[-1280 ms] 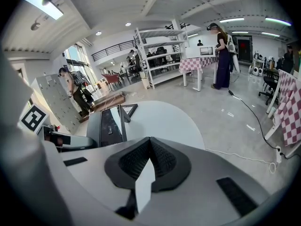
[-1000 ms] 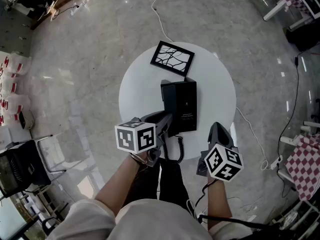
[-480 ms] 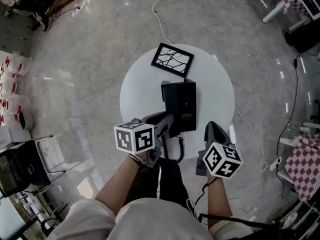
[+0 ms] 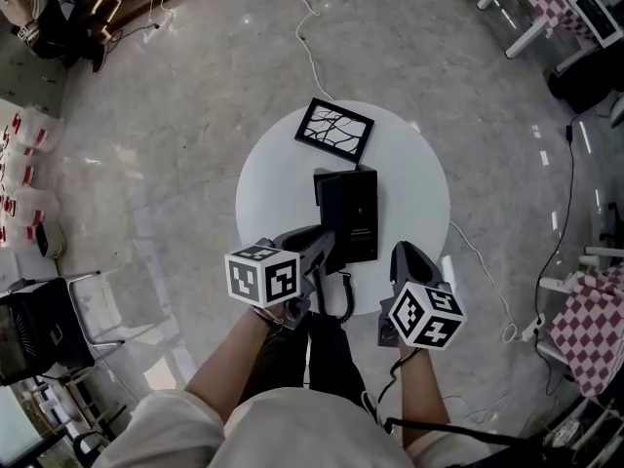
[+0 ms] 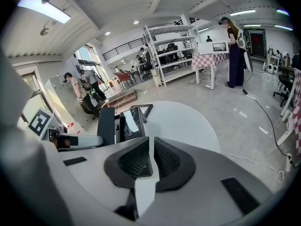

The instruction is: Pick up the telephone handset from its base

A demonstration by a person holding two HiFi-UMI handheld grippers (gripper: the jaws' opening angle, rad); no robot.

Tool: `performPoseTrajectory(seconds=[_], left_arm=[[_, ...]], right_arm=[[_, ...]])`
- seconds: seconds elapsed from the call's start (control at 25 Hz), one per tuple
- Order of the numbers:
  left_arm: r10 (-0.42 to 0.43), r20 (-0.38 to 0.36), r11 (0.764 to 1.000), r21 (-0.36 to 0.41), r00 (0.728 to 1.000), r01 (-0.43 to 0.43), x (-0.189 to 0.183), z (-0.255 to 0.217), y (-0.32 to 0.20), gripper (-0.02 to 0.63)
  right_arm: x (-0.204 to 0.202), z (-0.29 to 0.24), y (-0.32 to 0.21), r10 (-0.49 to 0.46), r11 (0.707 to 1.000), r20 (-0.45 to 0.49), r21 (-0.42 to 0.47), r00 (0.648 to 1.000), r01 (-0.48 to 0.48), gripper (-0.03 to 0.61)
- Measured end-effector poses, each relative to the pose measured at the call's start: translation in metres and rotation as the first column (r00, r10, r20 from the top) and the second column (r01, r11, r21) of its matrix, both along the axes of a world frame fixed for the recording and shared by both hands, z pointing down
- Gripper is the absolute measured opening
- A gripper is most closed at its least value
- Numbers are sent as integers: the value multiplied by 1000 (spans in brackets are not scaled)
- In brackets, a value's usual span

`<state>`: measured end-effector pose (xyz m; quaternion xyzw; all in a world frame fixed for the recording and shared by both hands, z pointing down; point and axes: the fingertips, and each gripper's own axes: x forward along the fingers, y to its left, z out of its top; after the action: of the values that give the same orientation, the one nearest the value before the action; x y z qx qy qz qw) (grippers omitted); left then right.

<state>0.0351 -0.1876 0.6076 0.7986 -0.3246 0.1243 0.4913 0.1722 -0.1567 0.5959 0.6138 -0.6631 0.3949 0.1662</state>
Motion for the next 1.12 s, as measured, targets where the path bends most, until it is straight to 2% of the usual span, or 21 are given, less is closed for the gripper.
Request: performPoseTrajectory(seconds=[0.08, 0.16, 0.92, 1.12], left_arm=[[5, 4, 1000, 17, 1000, -5, 0, 0, 1, 80], [17, 14, 999, 30, 1000, -17, 1, 1, 2, 80], [39, 19, 992, 120, 999, -41, -1, -9, 8, 80], [35, 27, 982, 185, 999, -39, 0, -16, 9, 80]], right_arm=[[0, -2, 0, -3, 1000, -1, 5, 1000, 3, 33], [-1, -3, 0, -8, 1000, -1, 6, 1000, 8, 84], [-31, -26, -8, -113, 993, 25, 43, 993, 112, 165], [-39, -33, -9, -141, 989, 43, 54, 989, 138, 200]])
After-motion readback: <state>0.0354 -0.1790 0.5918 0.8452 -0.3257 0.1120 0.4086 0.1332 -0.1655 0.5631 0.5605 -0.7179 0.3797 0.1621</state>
